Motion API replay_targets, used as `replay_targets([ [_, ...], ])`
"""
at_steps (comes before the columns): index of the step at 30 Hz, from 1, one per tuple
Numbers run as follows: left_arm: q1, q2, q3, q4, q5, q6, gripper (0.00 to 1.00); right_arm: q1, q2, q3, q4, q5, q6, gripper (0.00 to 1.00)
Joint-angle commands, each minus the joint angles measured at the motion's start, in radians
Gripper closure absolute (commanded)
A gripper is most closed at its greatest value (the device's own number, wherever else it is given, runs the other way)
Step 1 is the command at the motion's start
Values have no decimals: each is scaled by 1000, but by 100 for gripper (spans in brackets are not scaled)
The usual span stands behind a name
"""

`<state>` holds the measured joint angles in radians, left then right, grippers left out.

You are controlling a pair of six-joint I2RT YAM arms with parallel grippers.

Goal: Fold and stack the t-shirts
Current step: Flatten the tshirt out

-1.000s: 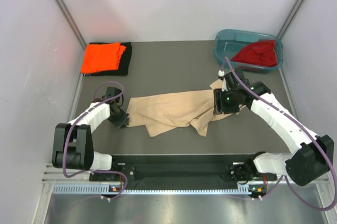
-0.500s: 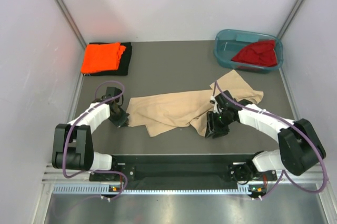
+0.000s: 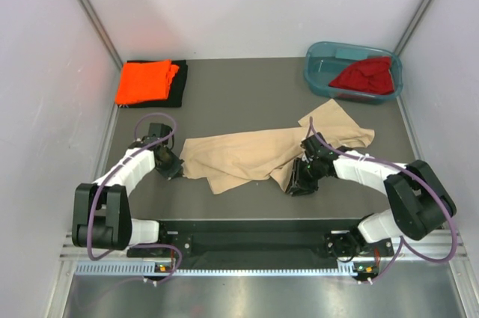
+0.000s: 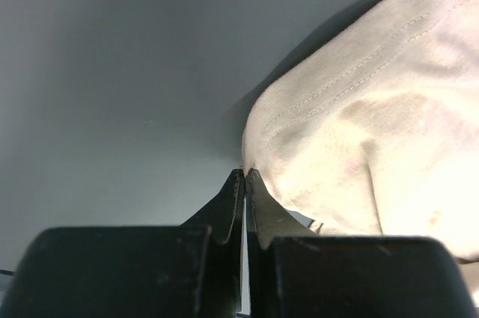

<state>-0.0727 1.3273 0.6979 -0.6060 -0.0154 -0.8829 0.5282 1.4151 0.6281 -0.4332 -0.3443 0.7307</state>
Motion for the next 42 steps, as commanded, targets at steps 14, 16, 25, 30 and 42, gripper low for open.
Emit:
replay_targets([
  [14, 5, -62, 6, -1, 5, 38, 100, -8, -2, -68, 17, 177, 145, 67],
  [16, 5, -62, 3, -3, 3, 41, 100, -19, -8, -86, 24, 174, 160, 66],
  [25, 5, -54, 8, 6, 9, 41, 100, -100, -8, -128, 57, 162, 179, 71],
  [30, 5, -48, 11, 8, 11, 38, 100, -106, 40, -100, 68, 149, 156, 70],
  [42, 5, -53, 12, 3, 2, 36, 100, -88, 19, -157, 40, 156, 133, 74],
])
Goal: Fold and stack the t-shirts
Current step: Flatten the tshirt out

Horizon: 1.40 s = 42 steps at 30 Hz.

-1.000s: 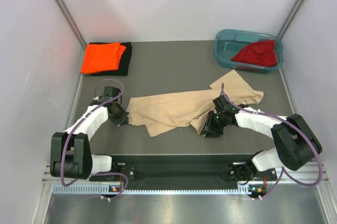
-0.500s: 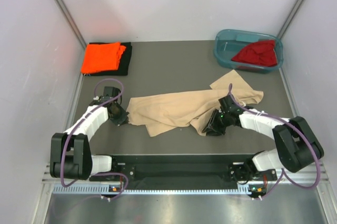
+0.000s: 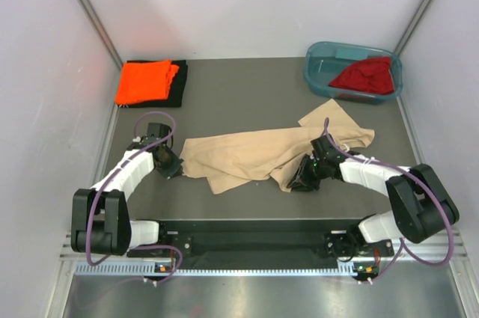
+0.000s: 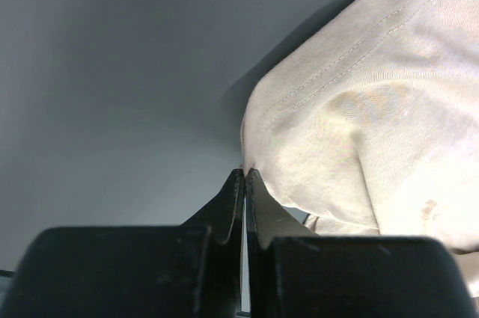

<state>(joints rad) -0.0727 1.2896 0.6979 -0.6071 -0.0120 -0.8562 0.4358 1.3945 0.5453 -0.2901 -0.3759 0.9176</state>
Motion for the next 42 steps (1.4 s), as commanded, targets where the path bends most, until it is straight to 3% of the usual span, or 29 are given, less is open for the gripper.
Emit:
replay_targets([
  [1, 5, -13, 11, 6, 0, 6, 100, 4, 44, -70, -100, 192, -57, 79],
  [4, 5, -7, 8, 13, 7, 3, 100, 1, 81, -48, -87, 206, -60, 100],
  [8, 5, 14, 26, -3, 46, 17, 100, -11, 86, -24, -60, 221, -97, 100],
  [12, 5, 11, 61, -29, 57, 49, 100, -43, -30, 42, -118, 242, -158, 100],
  [20, 5, -88, 205, -92, -28, 169, 100, -225, -259, 381, -426, 335, -342, 100],
  [27, 5, -82, 501, -120, -75, 192, 100, -466, -220, 812, -558, 302, -424, 100],
  [35, 7, 34, 891, -180, -135, 239, 100, -597, -56, 1281, -650, 255, -408, 100],
  [42, 7, 99, 1098, -188, -138, 275, 100, -657, 18, 1478, -634, 163, -358, 100],
])
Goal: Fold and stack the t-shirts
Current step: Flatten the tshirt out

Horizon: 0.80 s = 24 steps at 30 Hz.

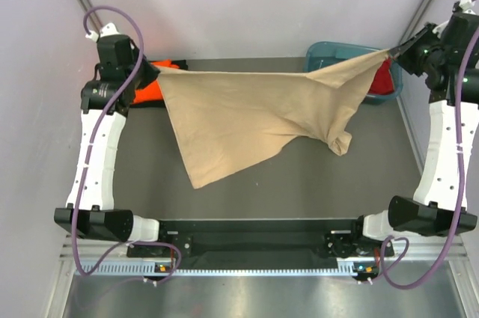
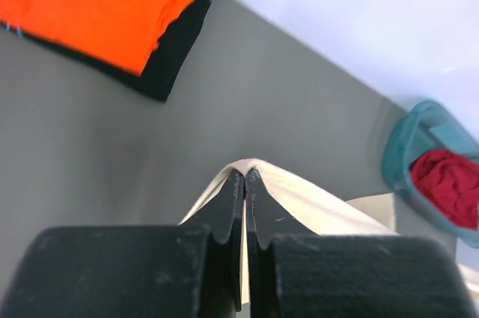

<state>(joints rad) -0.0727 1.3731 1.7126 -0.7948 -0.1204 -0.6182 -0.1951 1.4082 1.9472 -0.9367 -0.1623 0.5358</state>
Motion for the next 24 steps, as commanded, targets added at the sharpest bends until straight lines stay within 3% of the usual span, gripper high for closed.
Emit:
replay_targets([
  [1, 7, 24, 102, 5, -21, 35, 100, -29, 6, 87, 30, -80, 38, 100],
  [11, 10, 162, 456, 43, 71, 29, 100, -33, 25, 225, 286, -207, 159, 100],
  [24, 13, 89, 593, 83, 48, 31, 100, -76, -77, 366, 509, -217, 256, 100],
])
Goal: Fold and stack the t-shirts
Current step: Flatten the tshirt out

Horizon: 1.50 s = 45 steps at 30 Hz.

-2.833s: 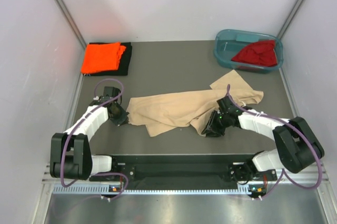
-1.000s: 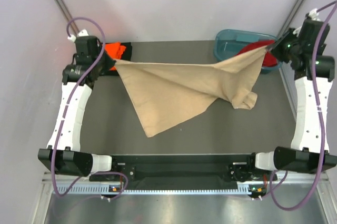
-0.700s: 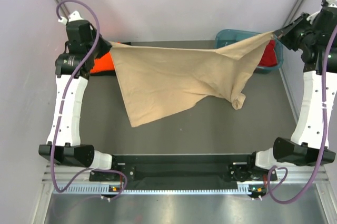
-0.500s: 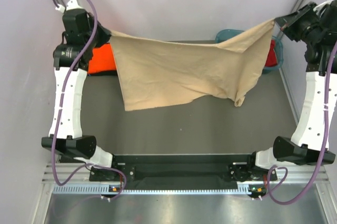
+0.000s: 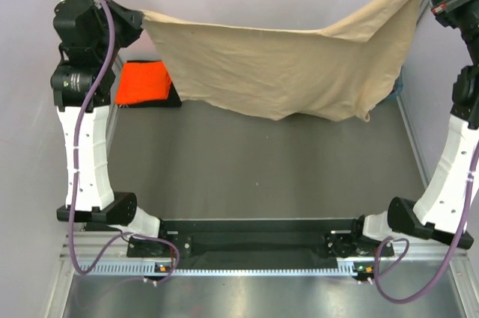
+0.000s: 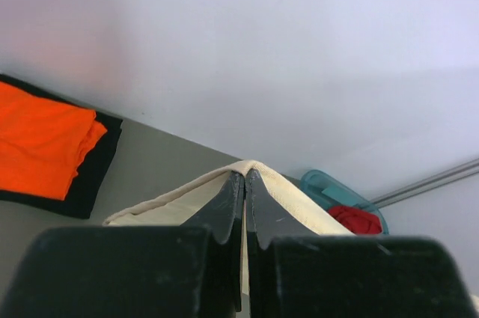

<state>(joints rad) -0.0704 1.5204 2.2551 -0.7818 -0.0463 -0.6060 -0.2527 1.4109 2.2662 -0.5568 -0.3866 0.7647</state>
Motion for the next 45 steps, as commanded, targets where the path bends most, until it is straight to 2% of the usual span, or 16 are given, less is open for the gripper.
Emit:
replay_targets([
  [1, 11, -72, 60, 64, -33, 25, 100, -19, -93, 47, 135, 14, 25, 100],
  [10, -19, -216, 155, 42, -92, 71, 100, -19, -276, 105, 130, 17, -21, 100],
  [14, -75, -285, 164, 44, -116, 109, 100, -19, -371, 112, 136, 22, -24, 100],
  [21, -180, -371, 179, 32, -243, 210, 100, -11, -411, 98, 195, -11, 41, 100],
  [24, -209, -407, 81, 42, -302, 244, 100, -13, -432, -25, 238, -23, 41, 100],
  [29, -213, -382, -173, 76, -288, 253, 100, -11, -477, -396, 334, -63, 12, 100],
  [30, -213, -370, -262, 99, -273, 253, 100, -13, -477, -498, 340, -75, 8, 100],
  [32, -213, -364, -365, 137, -276, 252, 100, -7, -469, -581, 339, -86, -43, 100],
  [33, -213, -364, -481, 201, -292, 249, 100, -2, -466, -682, 350, -78, -56, 100],
  [35, -212, -353, -578, 258, -311, 252, 100, 7, -452, -781, 373, -63, -82, 100],
  [36, -210, -327, -647, 282, -313, 258, 100, 7, -438, -830, 418, -67, -84, 100],
  [37, -207, -306, -667, 306, -326, 264, 100, 13, -414, -928, 448, -66, -88, 100],
  [40, -197, -209, -768, 381, -342, 311, 100, 27, -339, -1087, 576, -43, -94, 100],
  [42, -183, -120, -845, 472, -334, 333, 100, 36, -281, -1135, 626, -43, -116, 100],
  [45, -154, 24, -874, 553, -316, 318, 100, 41, -112, -1174, 689, -58, -137, 100],
])
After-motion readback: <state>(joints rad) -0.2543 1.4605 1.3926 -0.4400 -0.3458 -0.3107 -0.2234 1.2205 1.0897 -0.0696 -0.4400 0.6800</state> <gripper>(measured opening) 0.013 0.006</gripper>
